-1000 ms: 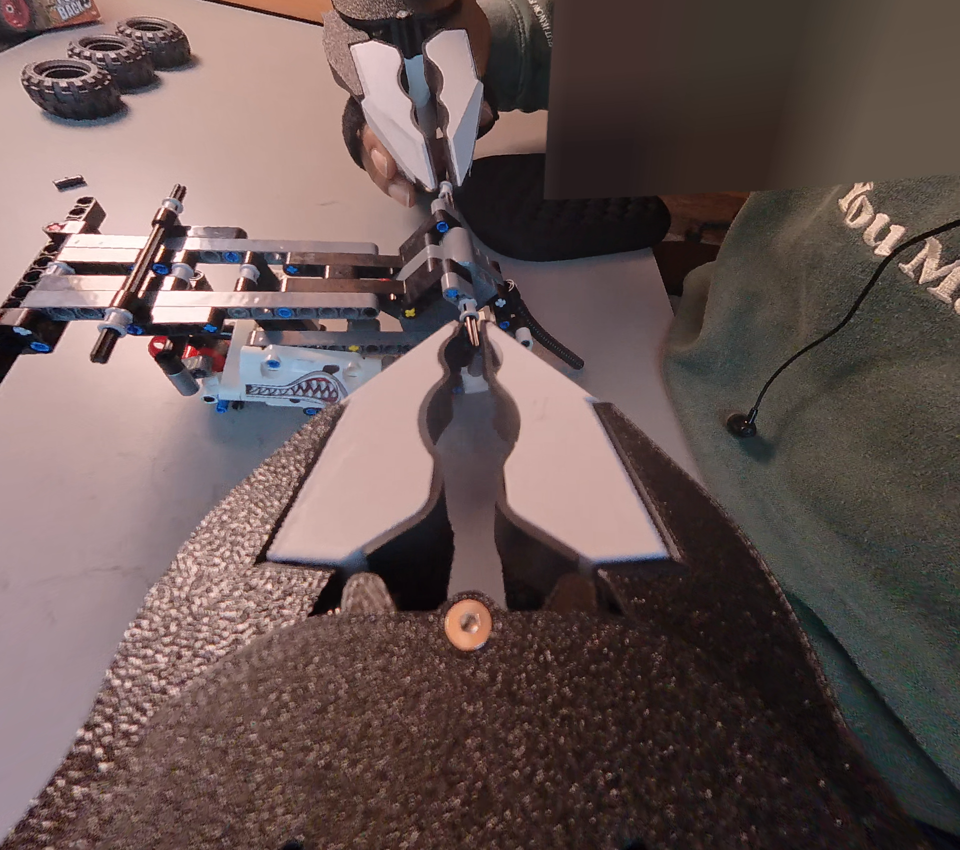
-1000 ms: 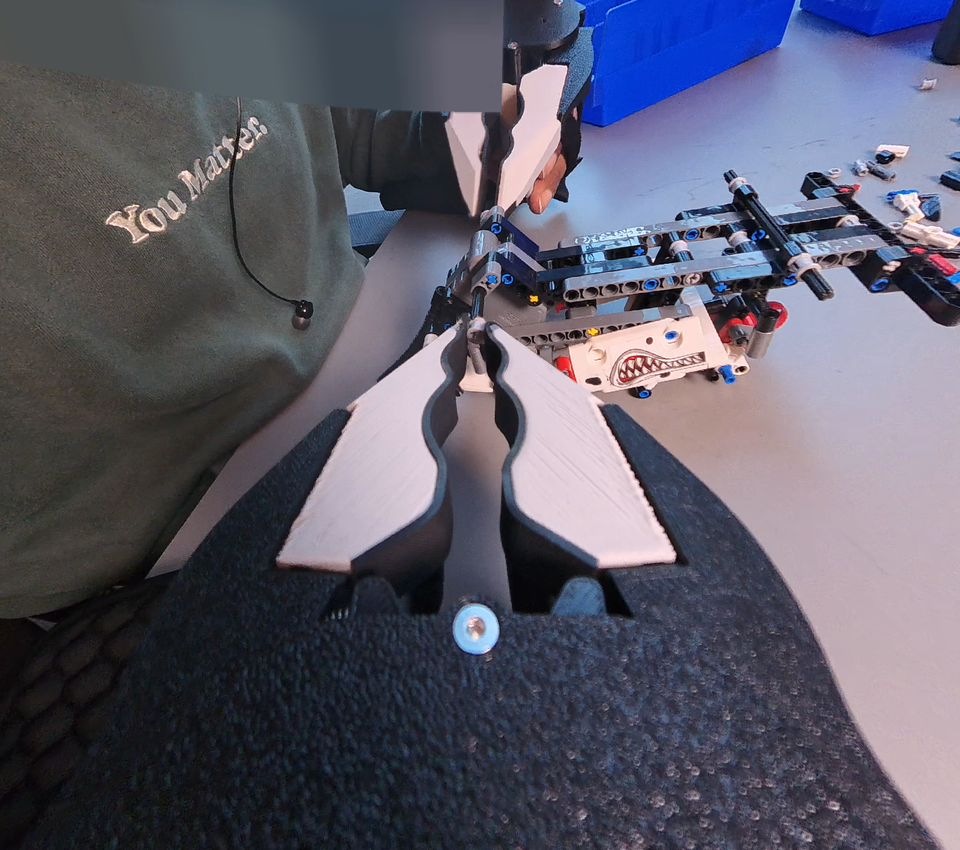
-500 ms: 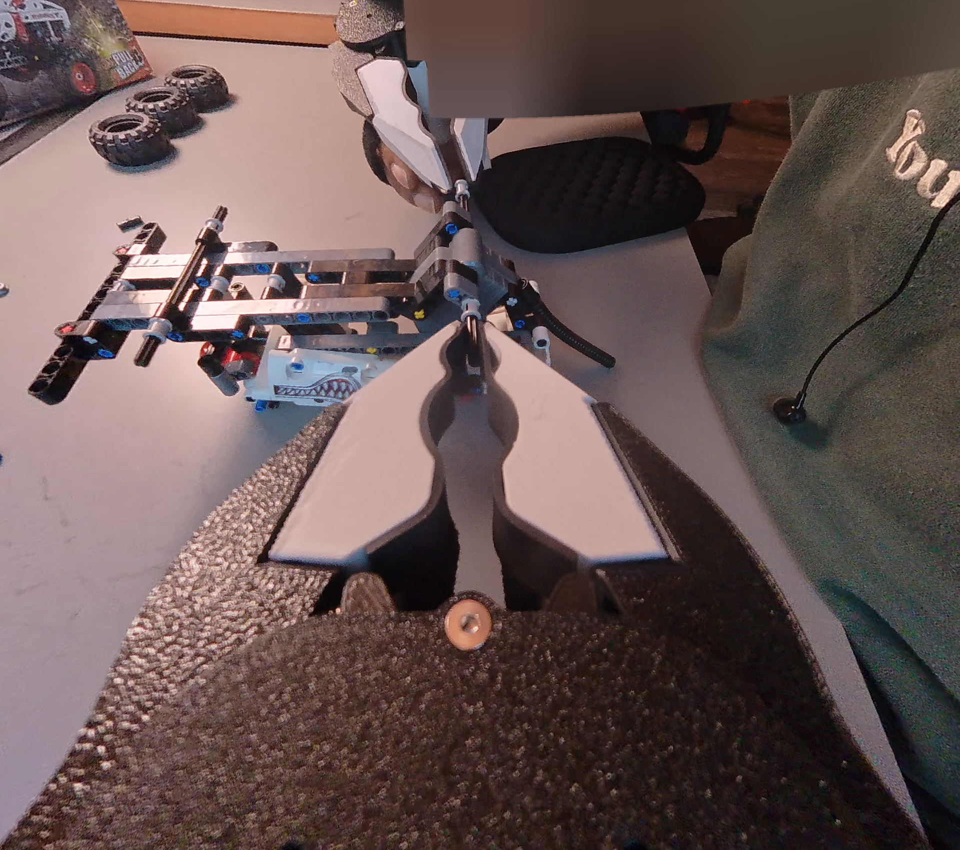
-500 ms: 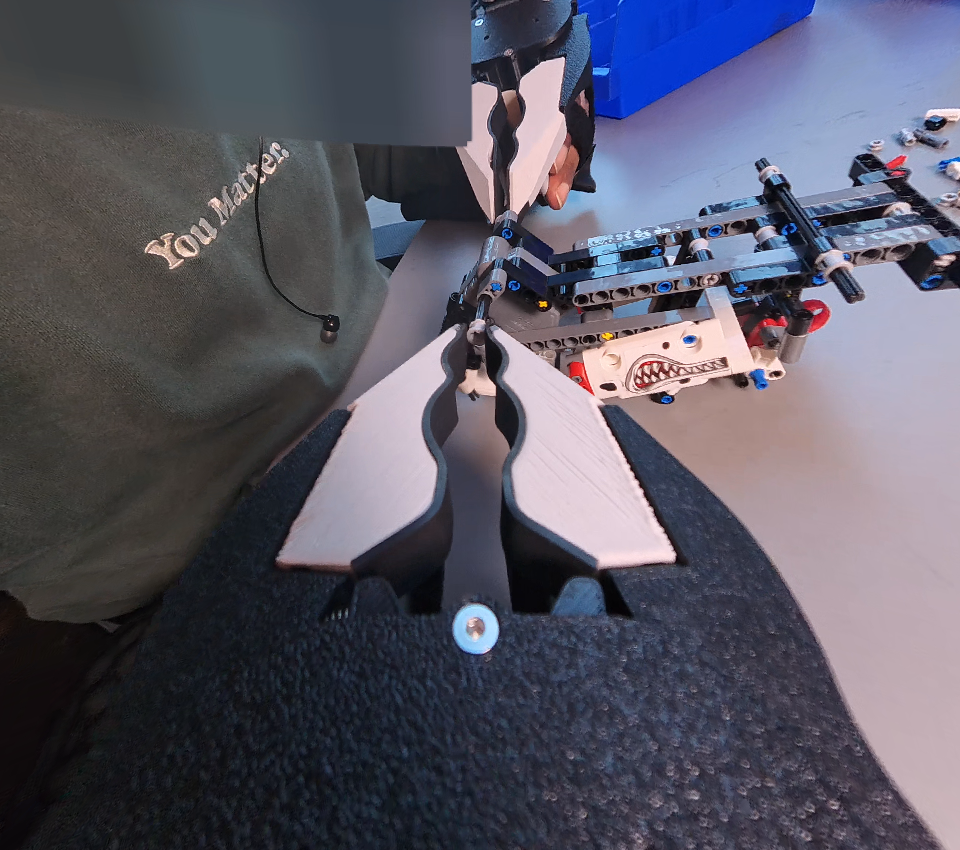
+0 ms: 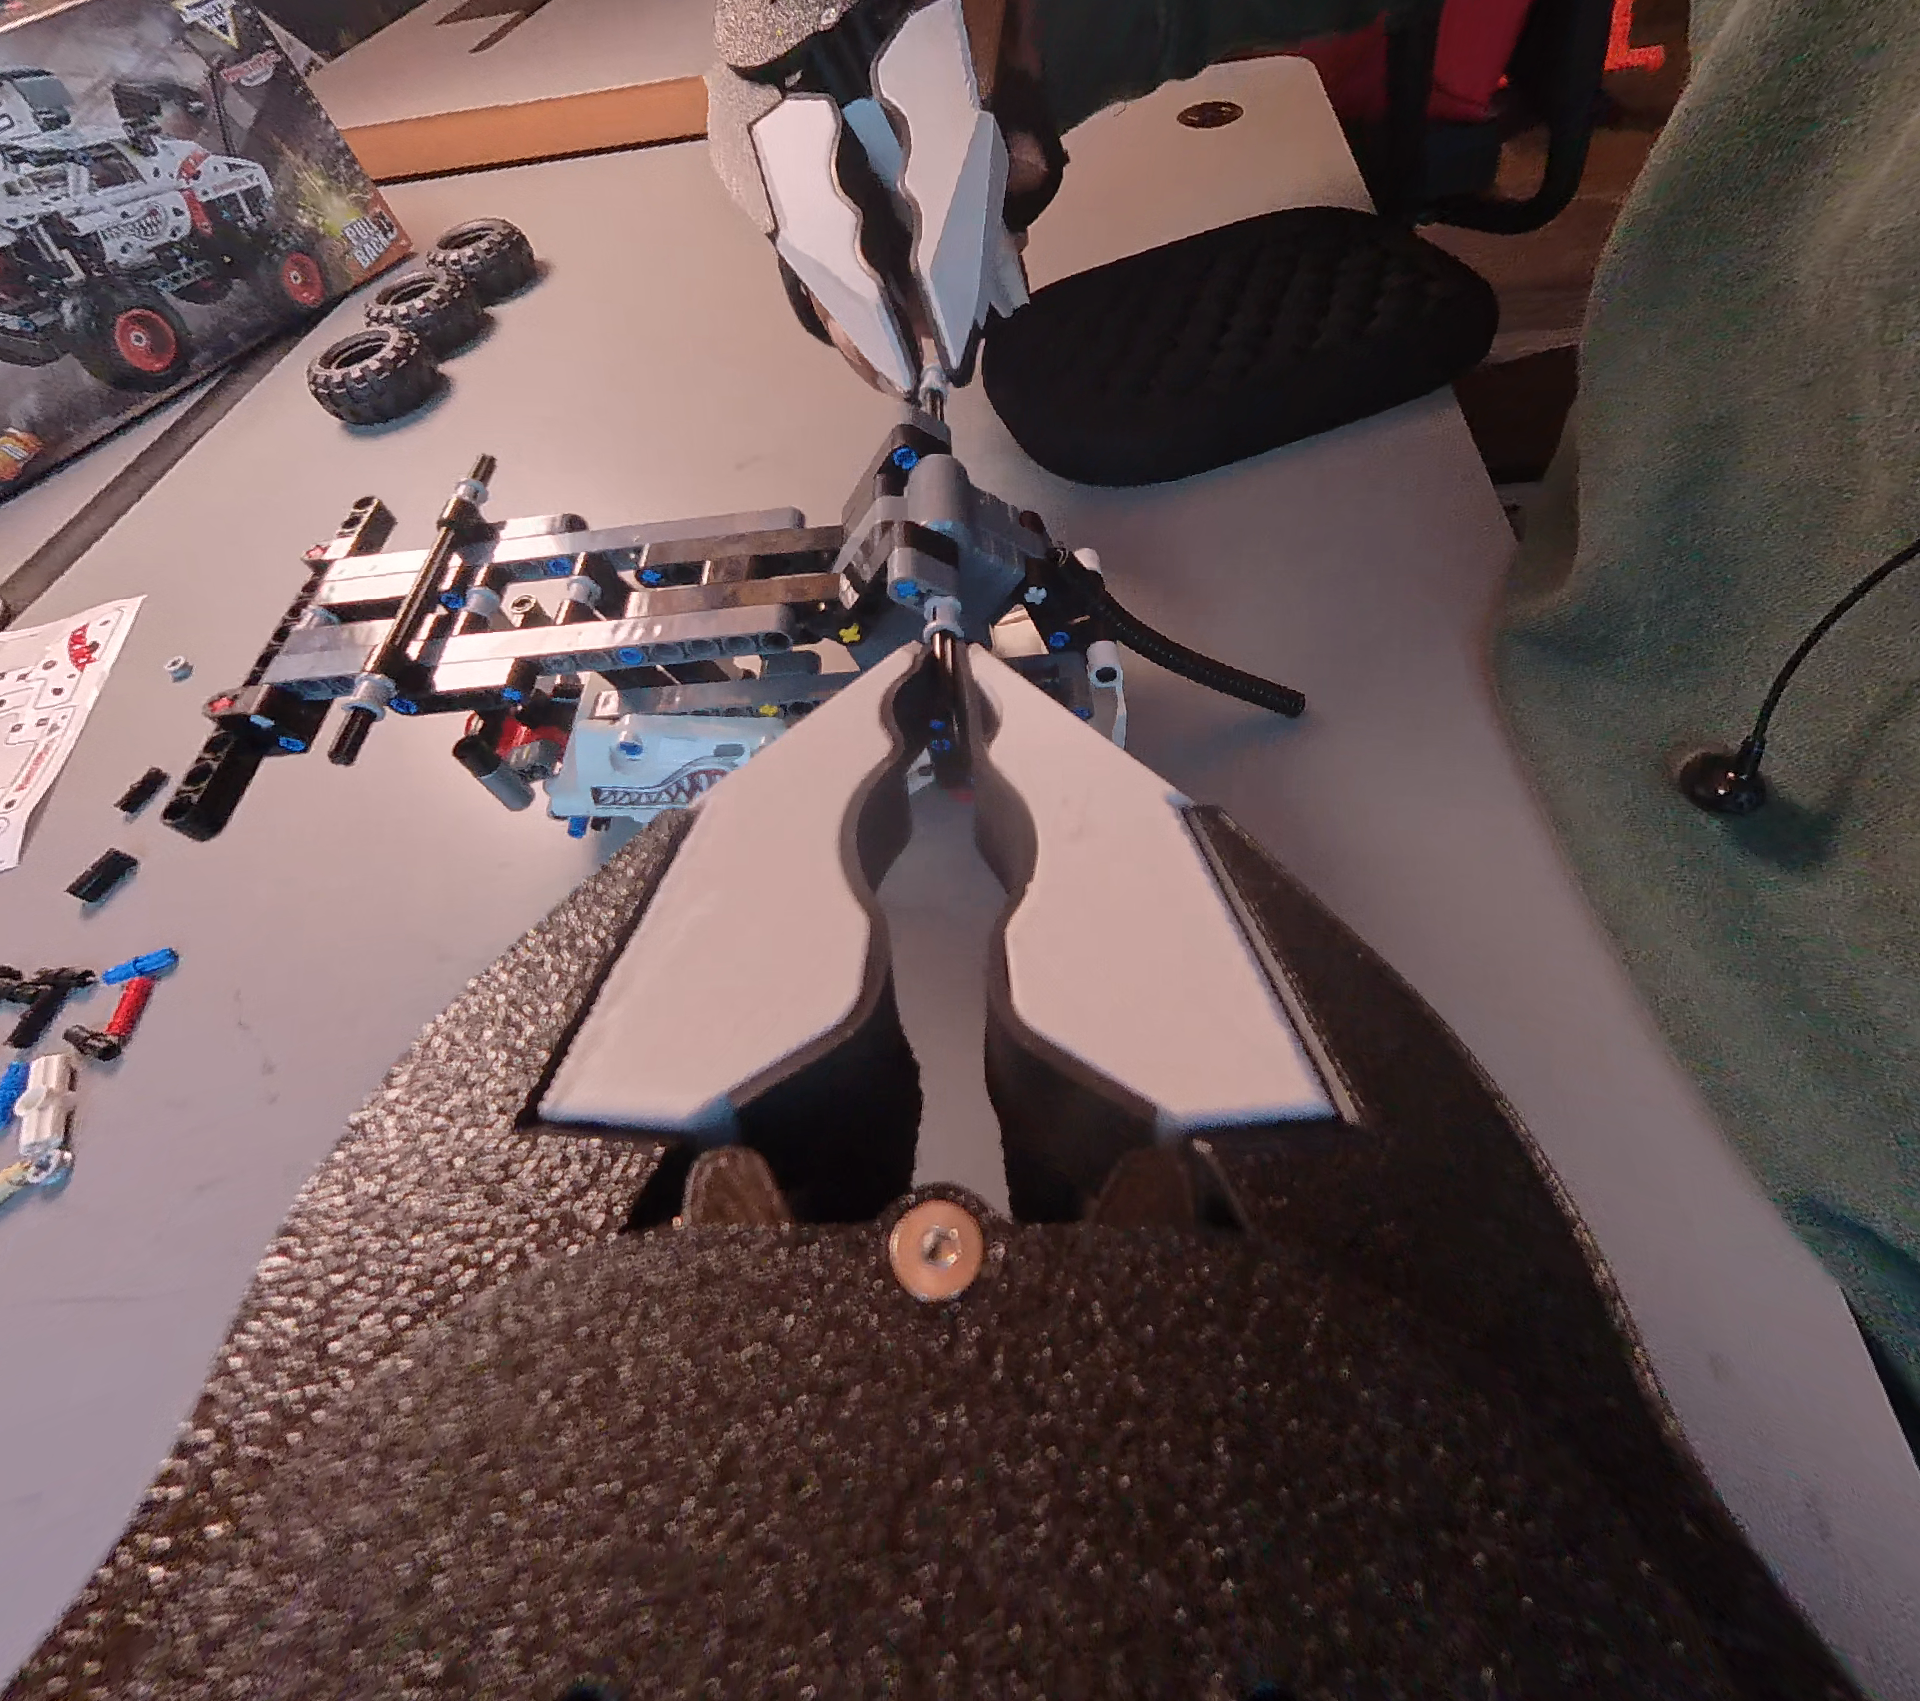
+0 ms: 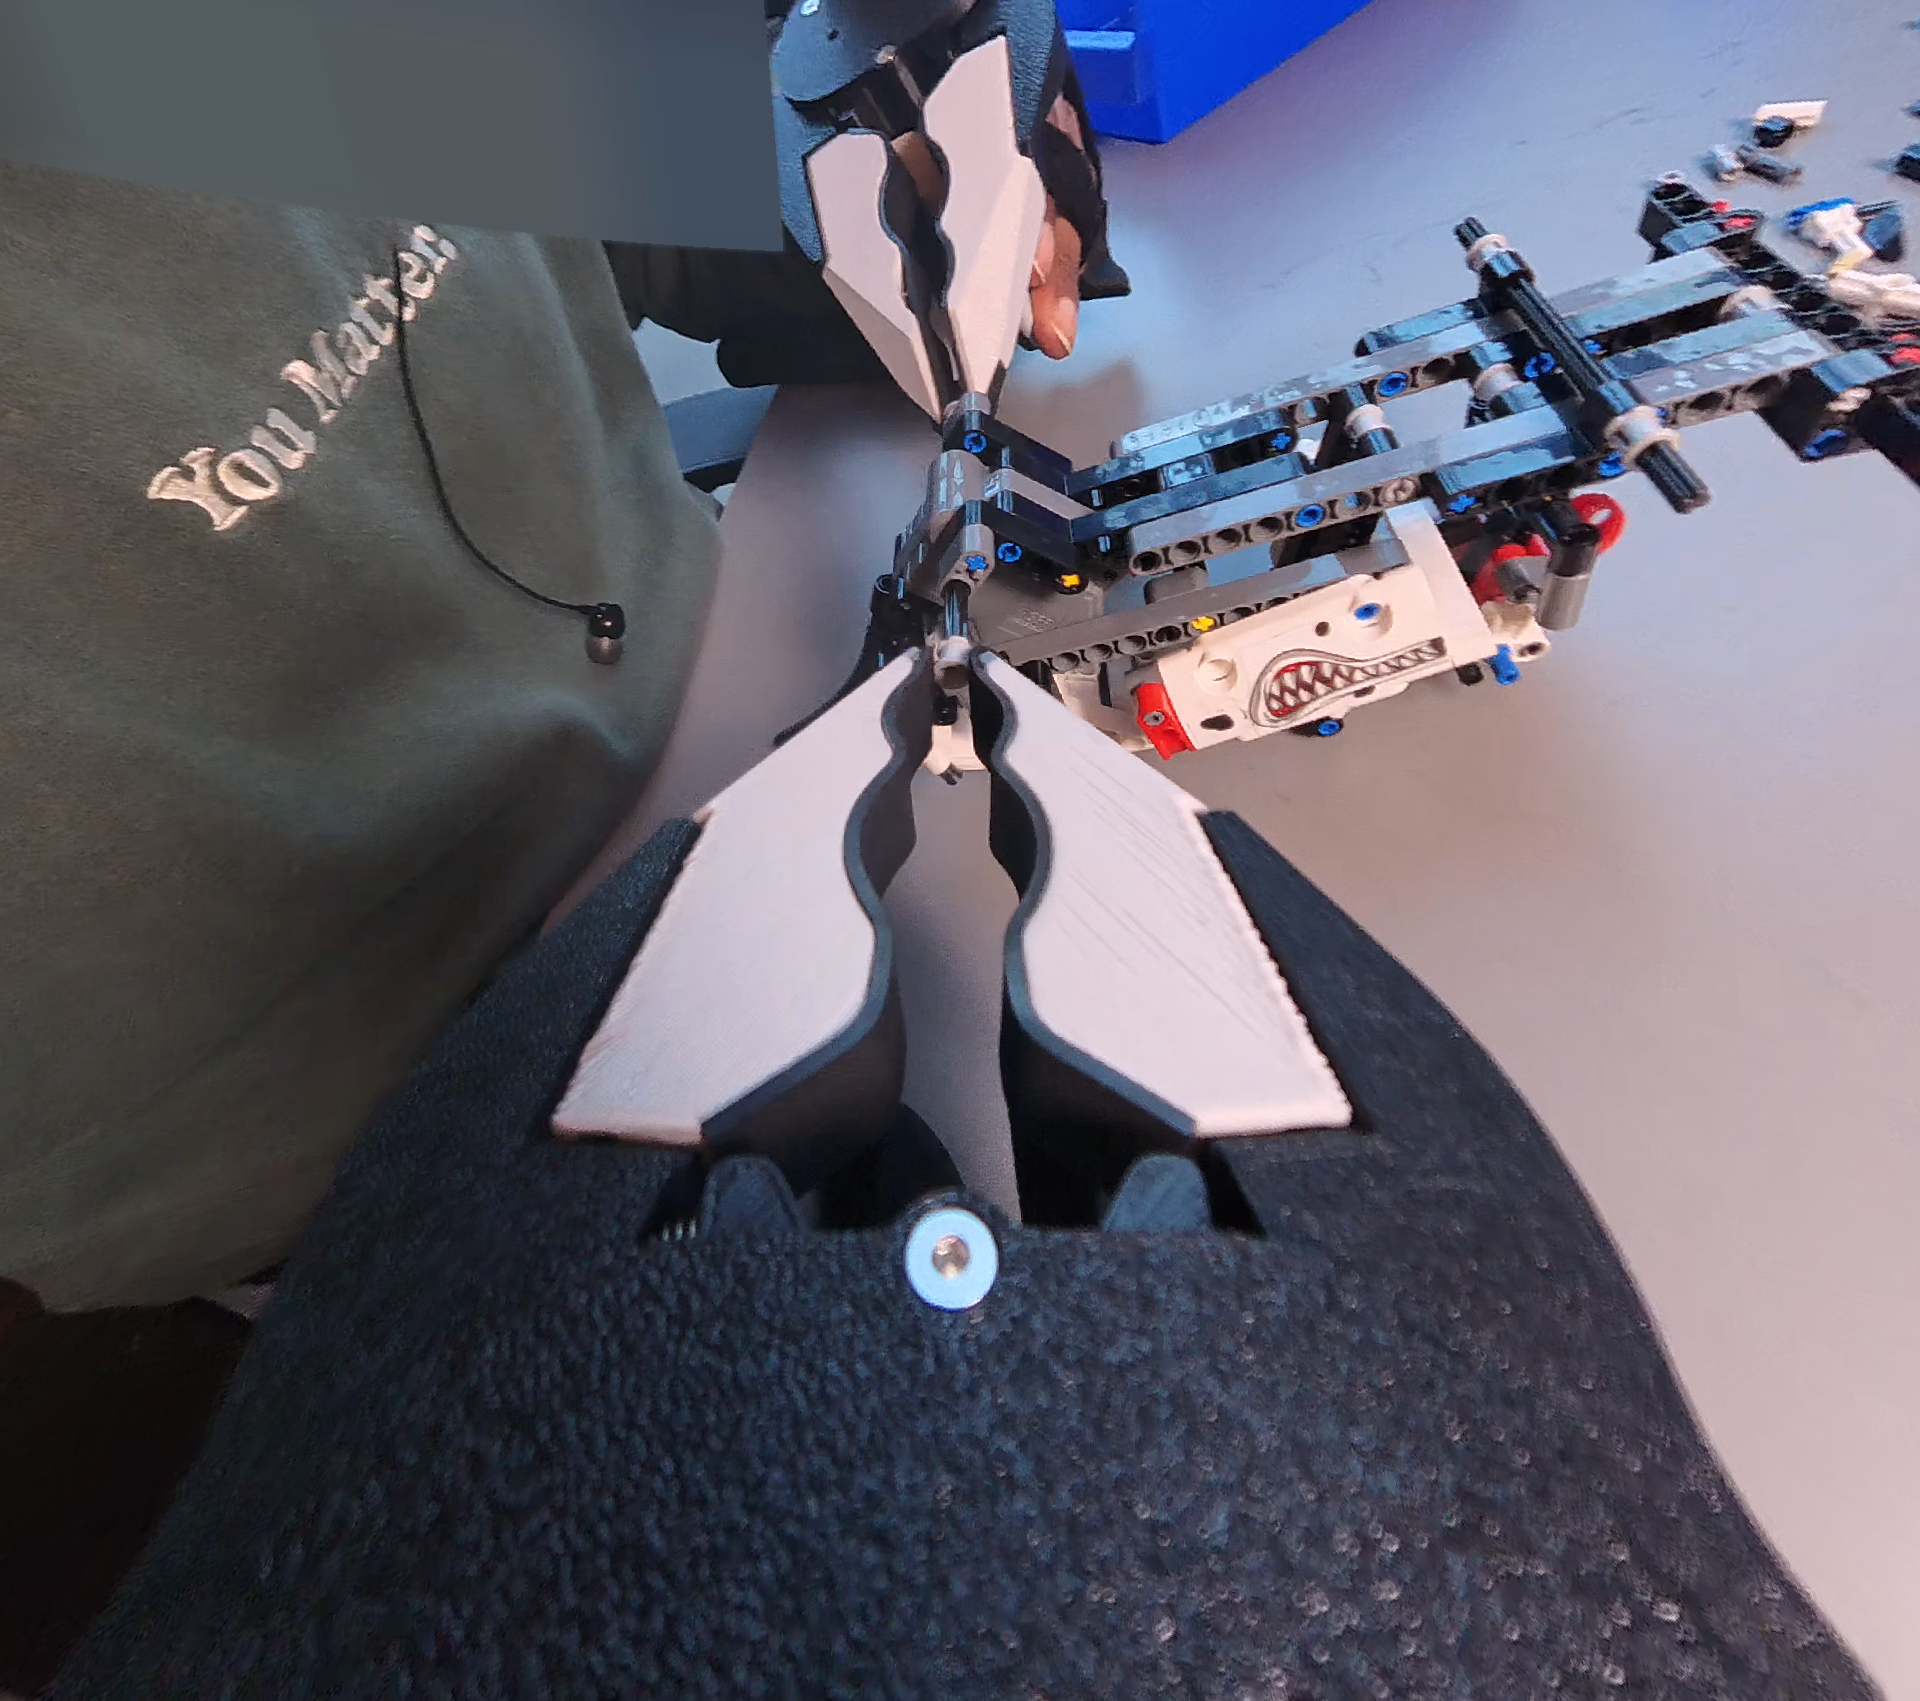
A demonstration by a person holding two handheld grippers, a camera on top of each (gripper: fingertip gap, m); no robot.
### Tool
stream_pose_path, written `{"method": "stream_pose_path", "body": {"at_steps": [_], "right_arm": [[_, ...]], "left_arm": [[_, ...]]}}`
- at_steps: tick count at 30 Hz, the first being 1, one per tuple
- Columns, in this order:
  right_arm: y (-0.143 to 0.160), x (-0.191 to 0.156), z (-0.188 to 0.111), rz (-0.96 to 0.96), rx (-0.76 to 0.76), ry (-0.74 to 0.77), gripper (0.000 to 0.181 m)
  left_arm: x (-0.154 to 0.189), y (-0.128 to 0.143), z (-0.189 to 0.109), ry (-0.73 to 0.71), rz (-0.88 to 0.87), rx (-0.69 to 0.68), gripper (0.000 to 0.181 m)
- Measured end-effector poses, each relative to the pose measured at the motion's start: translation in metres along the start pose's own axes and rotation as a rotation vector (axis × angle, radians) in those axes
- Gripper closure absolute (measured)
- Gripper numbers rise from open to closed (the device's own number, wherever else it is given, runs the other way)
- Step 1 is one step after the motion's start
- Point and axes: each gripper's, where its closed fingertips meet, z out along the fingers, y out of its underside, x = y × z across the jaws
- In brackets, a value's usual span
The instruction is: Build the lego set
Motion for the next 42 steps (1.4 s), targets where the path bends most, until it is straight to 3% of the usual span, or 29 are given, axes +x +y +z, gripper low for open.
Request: {"method": "stream_pose_path", "body": {"at_steps": [7,12,21,37,42], "right_arm": [[-0.002,0.001,-0.001,-0.056,0.023,0.106,0.176],[-0.004,-0.006,-0.001,-0.101,-0.019,0.043,0.176],[0.001,-0.010,0.001,0.098,0.001,-0.118,0.176],[-0.004,-0.007,0.012,-0.098,-0.074,0.130,0.175],[-0.009,-0.016,0.006,-0.218,-0.084,0.226,0.158]], "left_arm": [[-0.002,0.001,0.001,-0.018,0.014,-0.012,0.178],[0.000,-0.003,0.000,0.041,-0.006,0.019,0.178],[0.002,-0.004,0.002,0.053,0.028,0.017,0.178],[0.001,-0.004,0.002,0.088,-0.034,0.028,0.178],[-0.002,-0.003,-0.006,0.086,-0.061,0.045,0.163]]}}
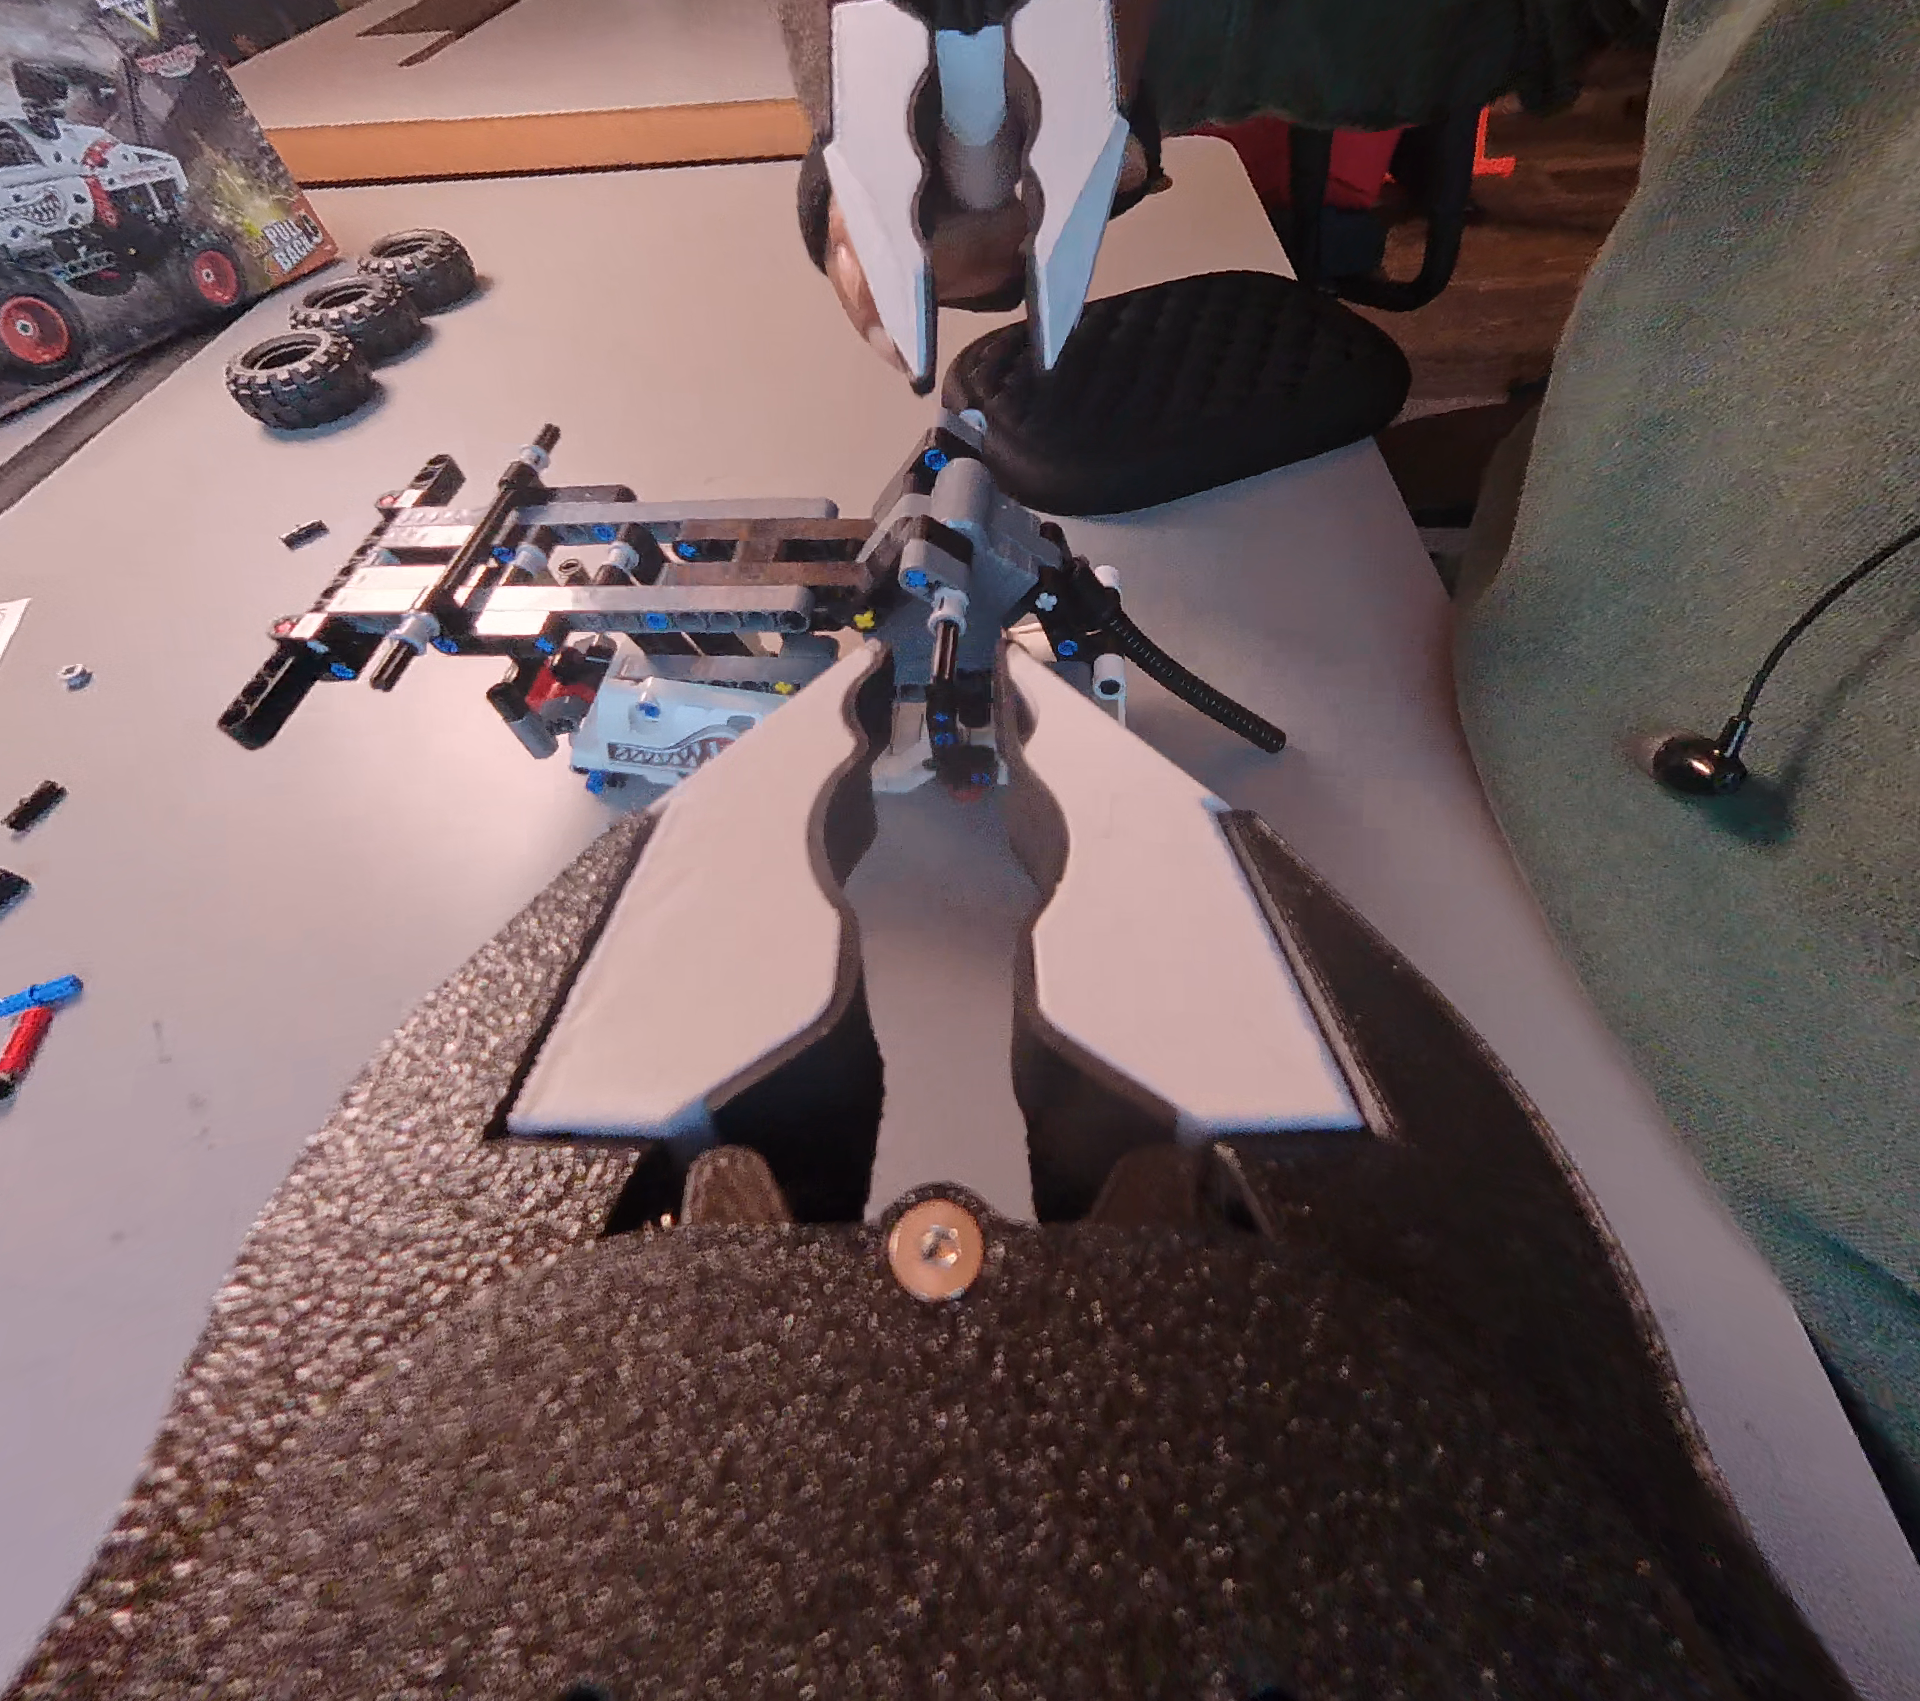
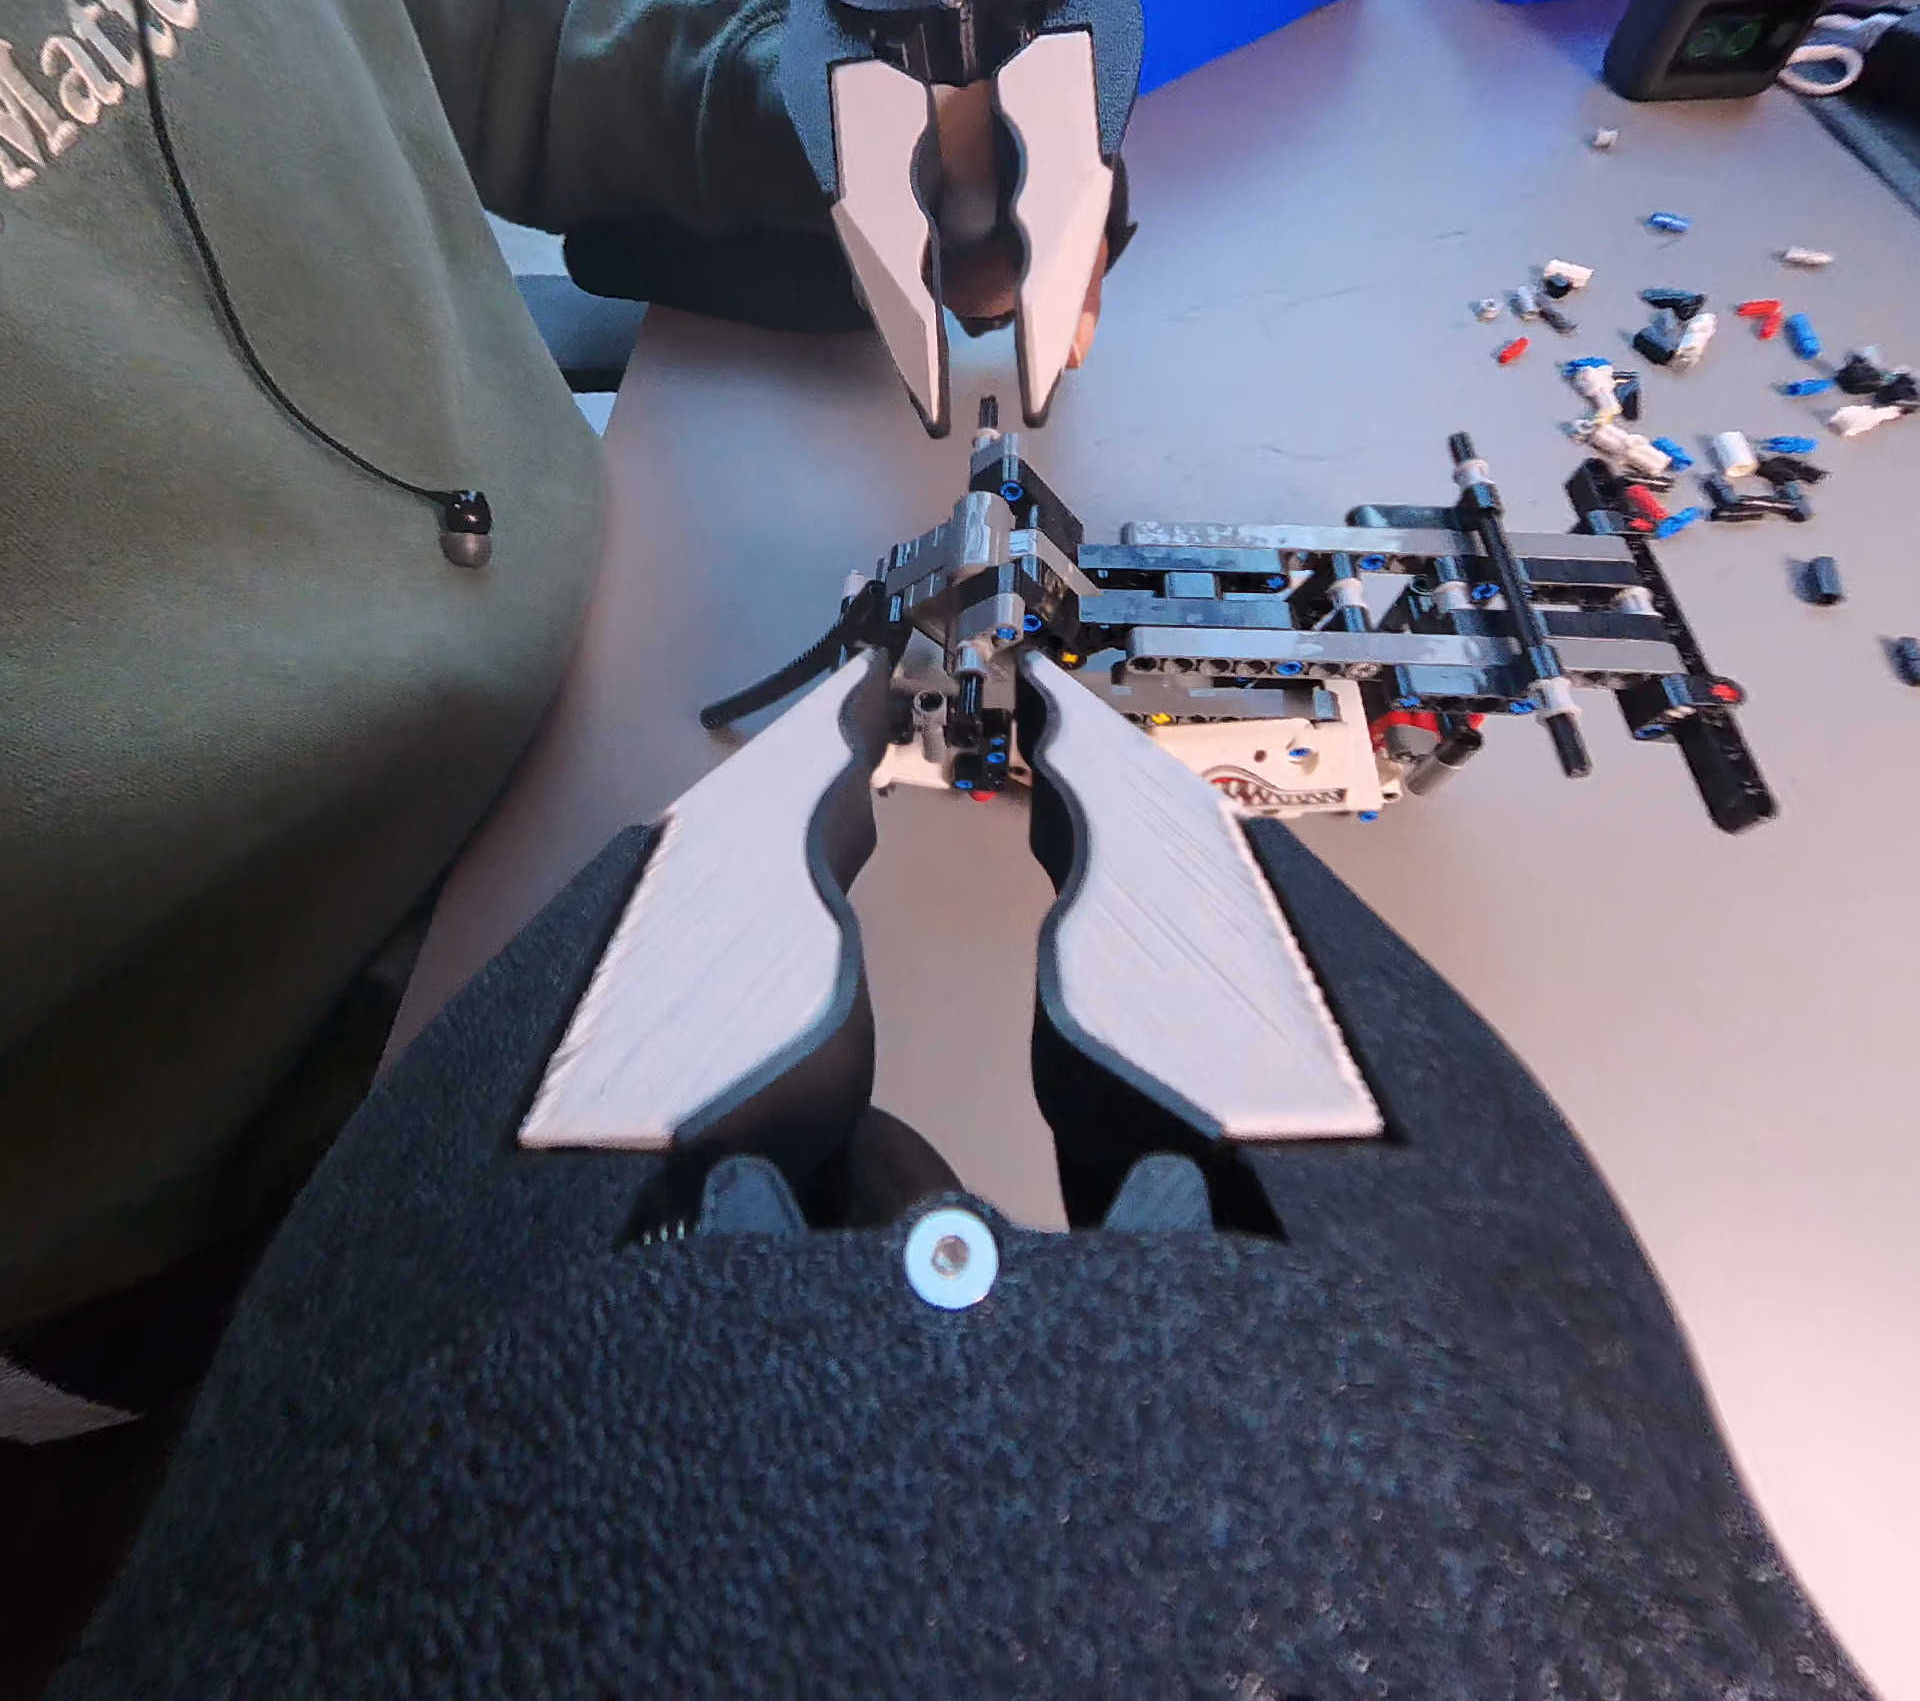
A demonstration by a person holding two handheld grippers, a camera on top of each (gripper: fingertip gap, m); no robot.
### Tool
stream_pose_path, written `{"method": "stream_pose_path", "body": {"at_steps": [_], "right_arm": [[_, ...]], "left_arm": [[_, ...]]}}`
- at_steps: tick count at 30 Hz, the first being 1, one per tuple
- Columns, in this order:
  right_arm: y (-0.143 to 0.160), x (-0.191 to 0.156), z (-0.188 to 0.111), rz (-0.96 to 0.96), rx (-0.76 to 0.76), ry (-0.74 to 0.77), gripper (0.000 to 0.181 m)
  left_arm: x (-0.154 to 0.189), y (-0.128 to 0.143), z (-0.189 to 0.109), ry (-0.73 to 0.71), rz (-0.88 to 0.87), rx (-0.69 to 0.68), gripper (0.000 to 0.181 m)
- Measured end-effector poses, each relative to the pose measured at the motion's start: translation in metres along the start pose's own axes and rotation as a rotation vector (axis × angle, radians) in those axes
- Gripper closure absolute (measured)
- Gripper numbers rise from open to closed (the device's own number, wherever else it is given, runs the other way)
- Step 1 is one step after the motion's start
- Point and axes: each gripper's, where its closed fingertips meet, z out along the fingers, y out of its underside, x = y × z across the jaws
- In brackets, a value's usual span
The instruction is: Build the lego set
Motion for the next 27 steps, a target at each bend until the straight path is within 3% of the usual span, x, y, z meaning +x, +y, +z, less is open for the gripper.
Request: {"method": "stream_pose_path", "body": {"at_steps": [6,11,21,27], "right_arm": [[0.006,0.000,-0.012,-0.053,-0.027,0.154,0.158],[0.011,0.003,-0.014,-0.121,-0.063,0.306,0.163],[0.006,0.008,0.008,-0.188,-0.142,0.329,0.158],[0.001,0.010,0.014,-0.251,-0.155,0.306,0.166]], "left_arm": [[0.001,0.010,0.001,0.012,-0.014,-0.046,0.160],[0.001,0.010,0.001,0.008,-0.016,-0.046,0.170],[0.001,0.004,0.003,-0.023,0.007,-0.034,0.177],[0.003,0.002,0.004,-0.031,0.019,-0.037,0.177]]}}
